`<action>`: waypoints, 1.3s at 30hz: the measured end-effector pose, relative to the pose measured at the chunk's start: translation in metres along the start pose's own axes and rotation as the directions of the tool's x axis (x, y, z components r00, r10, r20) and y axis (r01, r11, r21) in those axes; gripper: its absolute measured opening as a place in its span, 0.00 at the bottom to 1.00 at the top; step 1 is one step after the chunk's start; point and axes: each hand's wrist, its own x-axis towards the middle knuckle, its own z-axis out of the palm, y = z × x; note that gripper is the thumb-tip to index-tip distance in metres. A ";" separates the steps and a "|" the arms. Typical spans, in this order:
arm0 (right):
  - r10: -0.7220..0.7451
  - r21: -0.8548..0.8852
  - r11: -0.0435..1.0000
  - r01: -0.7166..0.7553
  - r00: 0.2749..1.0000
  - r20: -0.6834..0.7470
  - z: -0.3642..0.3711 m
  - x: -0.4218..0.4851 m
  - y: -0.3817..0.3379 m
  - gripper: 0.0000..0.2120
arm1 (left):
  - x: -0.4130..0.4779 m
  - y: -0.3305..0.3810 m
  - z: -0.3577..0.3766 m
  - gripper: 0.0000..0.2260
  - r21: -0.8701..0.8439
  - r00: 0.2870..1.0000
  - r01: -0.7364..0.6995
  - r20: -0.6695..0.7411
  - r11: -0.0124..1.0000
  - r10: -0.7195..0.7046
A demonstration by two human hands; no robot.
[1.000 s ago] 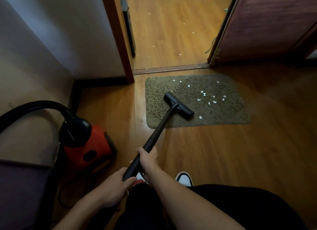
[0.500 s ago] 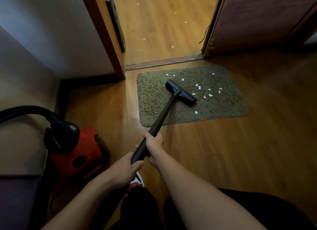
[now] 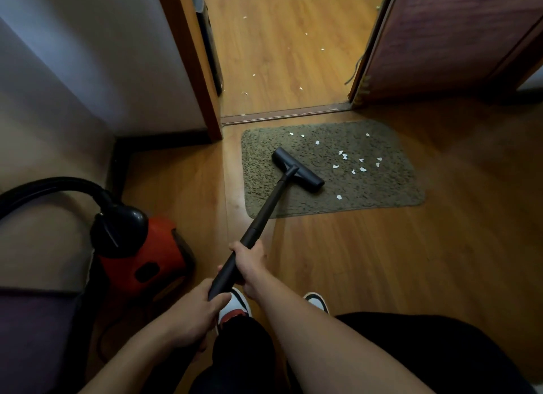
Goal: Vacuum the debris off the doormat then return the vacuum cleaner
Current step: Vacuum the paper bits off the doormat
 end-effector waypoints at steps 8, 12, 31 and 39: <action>0.019 -0.069 0.998 -0.015 0.998 0.061 0.030 -0.015 0.028 0.31 | -0.027 -0.027 -0.012 0.09 -0.045 0.999 0.036 0.006 0.998 -0.035; -0.001 -0.102 0.995 0.012 0.995 0.105 0.035 -0.017 0.029 0.31 | -0.029 -0.031 -0.014 0.10 -0.045 0.999 0.031 -0.020 0.998 -0.032; -0.082 -0.099 0.991 0.086 0.996 0.041 0.003 0.053 -0.051 0.16 | 0.064 0.029 -0.015 0.11 0.044 0.997 -0.039 -0.070 0.998 0.042; -0.120 -0.046 0.992 0.120 0.993 -0.006 0.003 0.070 -0.085 0.17 | 0.084 0.061 -0.023 0.13 -0.118 1.000 0.012 0.009 0.993 -0.011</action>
